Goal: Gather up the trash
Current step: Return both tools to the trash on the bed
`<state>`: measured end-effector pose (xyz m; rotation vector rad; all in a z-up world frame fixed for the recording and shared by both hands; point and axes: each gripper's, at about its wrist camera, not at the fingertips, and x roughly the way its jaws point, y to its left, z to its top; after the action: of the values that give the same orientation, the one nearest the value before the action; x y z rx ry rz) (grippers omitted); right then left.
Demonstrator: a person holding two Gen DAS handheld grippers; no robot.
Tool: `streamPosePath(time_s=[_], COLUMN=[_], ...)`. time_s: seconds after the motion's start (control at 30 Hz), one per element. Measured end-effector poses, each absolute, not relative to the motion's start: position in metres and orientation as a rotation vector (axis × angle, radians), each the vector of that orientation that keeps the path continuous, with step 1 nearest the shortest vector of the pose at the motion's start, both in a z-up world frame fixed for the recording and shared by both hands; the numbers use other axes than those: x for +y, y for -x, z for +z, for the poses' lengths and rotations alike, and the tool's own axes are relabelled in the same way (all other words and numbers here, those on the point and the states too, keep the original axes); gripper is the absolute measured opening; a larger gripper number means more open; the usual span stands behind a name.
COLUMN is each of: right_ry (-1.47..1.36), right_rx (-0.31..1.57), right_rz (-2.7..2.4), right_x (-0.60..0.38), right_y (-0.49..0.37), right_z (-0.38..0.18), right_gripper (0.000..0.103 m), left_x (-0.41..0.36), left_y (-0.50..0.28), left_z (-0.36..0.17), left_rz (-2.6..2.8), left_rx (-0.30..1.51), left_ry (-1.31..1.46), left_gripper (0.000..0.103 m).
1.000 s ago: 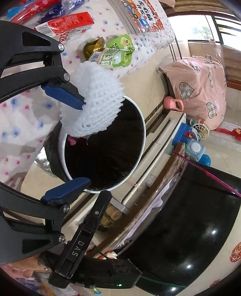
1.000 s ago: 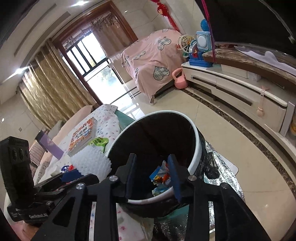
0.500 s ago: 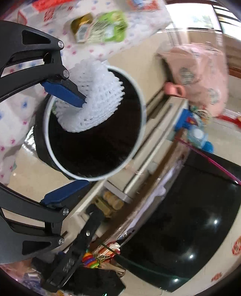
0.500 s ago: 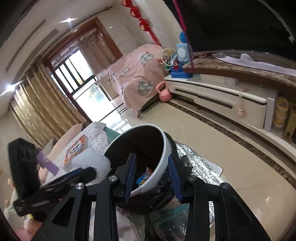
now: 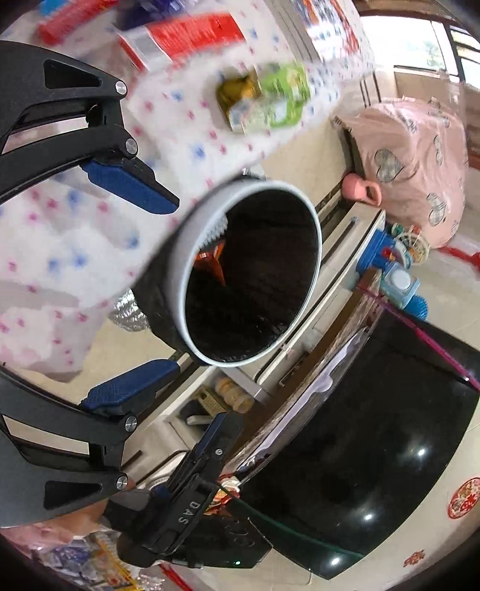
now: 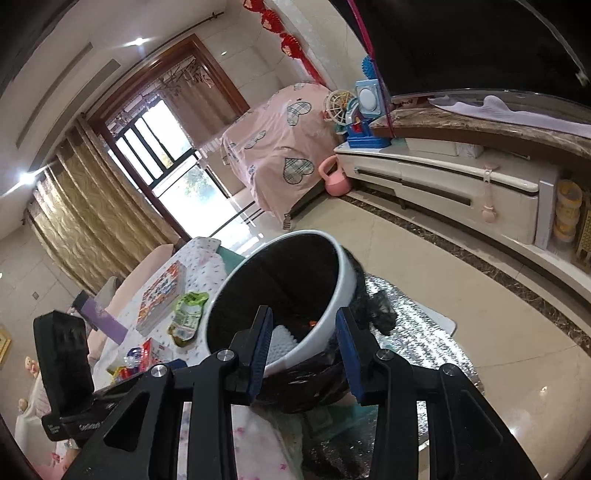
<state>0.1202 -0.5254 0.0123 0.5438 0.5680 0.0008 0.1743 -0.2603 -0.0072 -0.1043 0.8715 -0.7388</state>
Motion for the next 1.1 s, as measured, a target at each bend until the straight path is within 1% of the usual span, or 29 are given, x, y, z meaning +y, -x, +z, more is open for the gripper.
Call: streamPosePath(time_s=[0.1,0.27,0.43,0.73,1.1], right_ry=[-0.537,-0.517,-0.487,-0.440,-0.351], right_rx=[0.570,0.574,0.594,0.673,0.745], right_rz=[0.028,0.083,0.156,0.291,0.412], right_x=[-0.514,-0.484,-0.442,-0.362,-0.286], right_y=[-0.120,-0.120,-0.120,-0.125,-0.127], right_z=[0.015,0.016,0.013,-0.006,-0.018], right_gripper=[0.038,0.048,0.053,0.053,0.053], left_x=[-0.238,-0.197,-0.149,-0.071,-0.008], left_y=[-0.159,-0.131,-0.111,-0.085,-0.081], left_z=[-0.007,-0.009,-0.009,-0.015,-0.026], left_rz=[-0.667,-0.538,-0.426,-0.249,-0.076], left_rx=[0.851,0.810,0.791,0.766,0.776], left_ry=[0.111,0.105,0.134,0.205,0.269], left_gripper=[0.083,0.083,0.083,0.083,0.083])
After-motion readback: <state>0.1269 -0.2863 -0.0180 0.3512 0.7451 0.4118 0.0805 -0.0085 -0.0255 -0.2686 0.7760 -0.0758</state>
